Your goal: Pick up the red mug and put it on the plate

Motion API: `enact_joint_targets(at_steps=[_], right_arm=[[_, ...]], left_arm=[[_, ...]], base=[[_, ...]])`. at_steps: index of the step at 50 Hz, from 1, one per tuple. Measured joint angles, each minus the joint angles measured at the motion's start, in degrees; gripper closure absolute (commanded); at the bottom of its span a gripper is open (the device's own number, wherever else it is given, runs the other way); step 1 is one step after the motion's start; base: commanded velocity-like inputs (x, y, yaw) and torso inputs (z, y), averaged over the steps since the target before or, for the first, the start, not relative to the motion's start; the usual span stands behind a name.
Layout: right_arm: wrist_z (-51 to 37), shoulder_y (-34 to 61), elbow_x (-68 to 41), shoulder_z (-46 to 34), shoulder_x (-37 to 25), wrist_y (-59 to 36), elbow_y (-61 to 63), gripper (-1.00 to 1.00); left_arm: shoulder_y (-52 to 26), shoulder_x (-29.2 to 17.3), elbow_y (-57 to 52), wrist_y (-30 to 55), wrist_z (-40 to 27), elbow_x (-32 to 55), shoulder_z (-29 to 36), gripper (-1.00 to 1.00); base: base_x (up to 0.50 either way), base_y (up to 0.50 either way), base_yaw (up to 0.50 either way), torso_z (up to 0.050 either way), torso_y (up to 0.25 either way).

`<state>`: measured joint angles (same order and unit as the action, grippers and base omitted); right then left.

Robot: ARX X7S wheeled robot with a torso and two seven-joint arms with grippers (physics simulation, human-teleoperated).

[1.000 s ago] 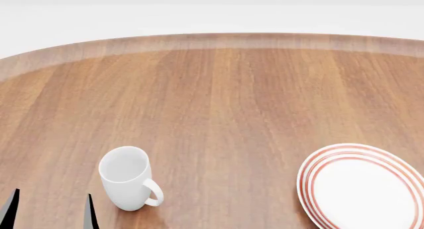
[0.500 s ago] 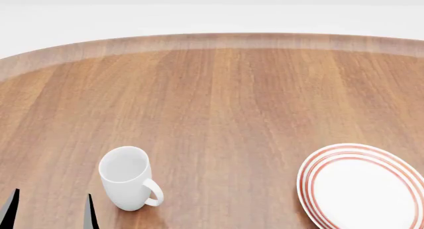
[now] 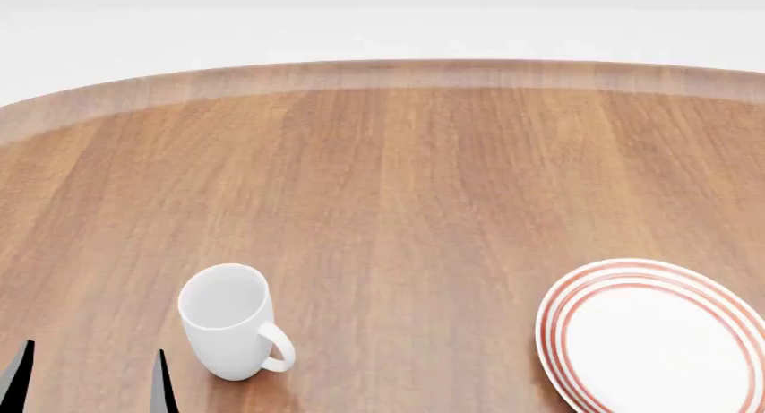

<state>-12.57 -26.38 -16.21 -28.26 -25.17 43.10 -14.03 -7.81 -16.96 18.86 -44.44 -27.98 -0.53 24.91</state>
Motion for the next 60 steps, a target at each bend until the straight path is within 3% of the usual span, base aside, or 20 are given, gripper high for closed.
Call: enact_joint_targets(at_steps=[14, 15, 47, 60], right_arm=[[0.0, 0.3, -0.2, -0.1, 0.0, -0.4, 0.0, -1.0], [0.0, 0.4, -0.2, -0.1, 0.0, -0.4, 0.1, 1.0], [-1.1, 0.1, -0.1, 0.6, -0.2, -0.8, 0.4, 1.0], [-8.3, -7.7, 4.9, 3.8, -5.3, -6.9, 20.0, 1.0]], left_arm=[[-0.1, -0.1, 0.1, -0.1, -0.2, 0.0, 0.2, -1.0], [-0.1, -0.1, 0.1, -0.2, -0.2, 0.0, 0.2, -1.0], [-0.2, -0.3, 0.2, -0.4, -0.6, 0.1, 0.6, -1.0], [-0.4, -0.4, 0.5, -1.0, -0.7, 0.2, 0.8, -1.0]], base=[[0.0, 0.0, 0.0, 0.0, 0.0], [0.0, 0.0, 0.0, 0.0, 0.0], [0.0, 0.0, 0.0, 0.0, 0.0], [0.0, 0.0, 0.0, 0.0, 0.0]])
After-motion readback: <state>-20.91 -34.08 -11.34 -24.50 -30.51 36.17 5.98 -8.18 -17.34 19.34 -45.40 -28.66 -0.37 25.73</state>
